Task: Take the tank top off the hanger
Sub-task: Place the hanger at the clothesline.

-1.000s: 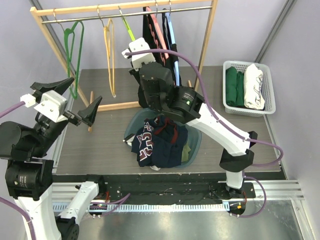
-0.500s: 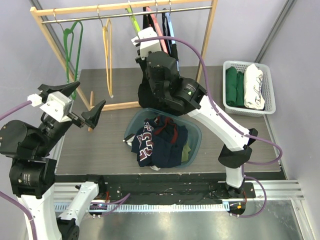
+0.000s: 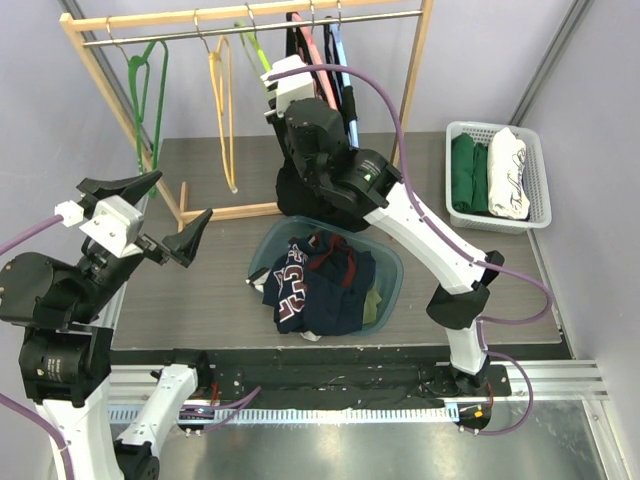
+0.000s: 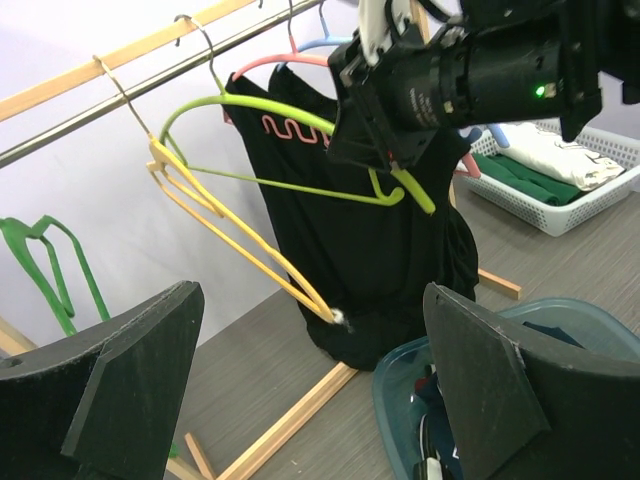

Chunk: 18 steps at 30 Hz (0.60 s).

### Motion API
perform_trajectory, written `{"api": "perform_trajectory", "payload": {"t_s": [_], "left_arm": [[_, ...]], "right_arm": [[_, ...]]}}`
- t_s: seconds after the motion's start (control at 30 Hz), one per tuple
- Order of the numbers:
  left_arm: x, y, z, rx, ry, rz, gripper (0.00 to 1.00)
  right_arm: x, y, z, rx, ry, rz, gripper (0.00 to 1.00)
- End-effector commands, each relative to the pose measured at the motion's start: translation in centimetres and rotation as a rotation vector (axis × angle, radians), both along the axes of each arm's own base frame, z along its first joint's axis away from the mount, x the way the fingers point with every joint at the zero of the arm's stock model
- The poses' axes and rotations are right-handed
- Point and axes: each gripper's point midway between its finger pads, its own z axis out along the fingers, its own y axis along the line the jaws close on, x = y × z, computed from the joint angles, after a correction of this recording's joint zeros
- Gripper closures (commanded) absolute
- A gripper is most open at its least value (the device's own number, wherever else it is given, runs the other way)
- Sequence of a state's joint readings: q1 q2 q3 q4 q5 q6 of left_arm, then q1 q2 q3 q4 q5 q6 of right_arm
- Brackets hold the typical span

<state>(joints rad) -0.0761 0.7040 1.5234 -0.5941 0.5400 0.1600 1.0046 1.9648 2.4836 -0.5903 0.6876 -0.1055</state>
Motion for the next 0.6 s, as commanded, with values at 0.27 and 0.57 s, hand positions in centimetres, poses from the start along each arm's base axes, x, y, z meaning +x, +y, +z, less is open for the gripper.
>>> {"api": "perform_trajectory", "payload": {"t_s": [0.27, 0.57], "left_arm": [[-0.5, -0.2, 0.4, -0.015, -0.036, -0.017, 0.04], [-0.4, -0.1, 0.1, -0.017, -0.038, -0.006, 0.04]], "right_arm": [[-0.9, 2.6, 1.4, 0.082, -0.029, 0.044, 0.99], [-1.8, 5.6, 0.8, 0.045, -0.063, 0.073, 0.99]]}}
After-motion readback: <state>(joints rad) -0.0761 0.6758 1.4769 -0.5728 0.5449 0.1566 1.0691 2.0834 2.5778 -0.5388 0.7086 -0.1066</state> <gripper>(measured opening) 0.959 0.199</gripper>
